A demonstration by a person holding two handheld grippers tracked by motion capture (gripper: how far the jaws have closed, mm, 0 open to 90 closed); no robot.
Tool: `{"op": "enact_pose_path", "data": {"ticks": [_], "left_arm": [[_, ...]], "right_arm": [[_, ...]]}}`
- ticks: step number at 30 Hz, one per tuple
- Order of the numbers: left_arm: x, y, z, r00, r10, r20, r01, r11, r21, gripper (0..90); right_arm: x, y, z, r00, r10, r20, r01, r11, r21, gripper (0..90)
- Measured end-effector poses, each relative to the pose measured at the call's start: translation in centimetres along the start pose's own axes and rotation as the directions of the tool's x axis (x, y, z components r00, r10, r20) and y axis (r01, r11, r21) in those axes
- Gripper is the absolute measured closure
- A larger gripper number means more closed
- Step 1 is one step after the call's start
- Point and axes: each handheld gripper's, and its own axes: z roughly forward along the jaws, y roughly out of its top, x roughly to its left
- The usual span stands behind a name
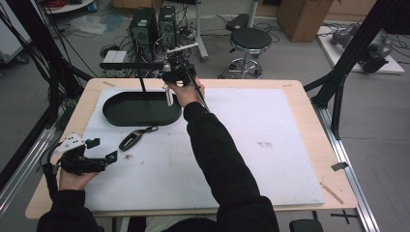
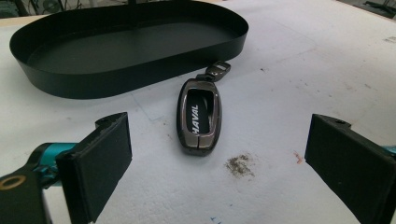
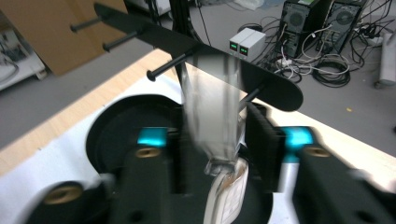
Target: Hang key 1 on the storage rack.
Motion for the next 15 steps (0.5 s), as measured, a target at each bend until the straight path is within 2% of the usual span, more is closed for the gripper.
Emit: {"op": "enact_pose_path", "data": {"ticks": [3,7,10,15], "left_arm": [[0.0,0.0,-0.1,1.0,-0.001,0.001,0.001,1.0,-0.001,7.8],[0.0,0.0,-0.1,1.0,-0.002,0.002,0.002,1.0,-0.004,7.7],[0.0,0.0,0.0,1.0,-0.004,0.003,0.004,1.0,-0.001,7.7],[0.0,0.0,0.0,1.0,-0.004,0.002,0.004,1.0,-0.003,7.7]], "right_arm": [[0.0,0.0,-0.6,0.9999,0.009,-0.013,-0.009,1.0,-0.006,47.0],[-0.4,-0.3,-1.1,0.9995,0.021,-0.025,-0.02,1.0,0.006,22.9],[-0.7,-0.6,-1.4,0.9993,0.025,-0.028,-0.025,1.0,0.019,11.5],[-1.3,-1.0,-2.3,0.9987,0.002,-0.051,-0.001,1.0,0.009,9.3]]}}
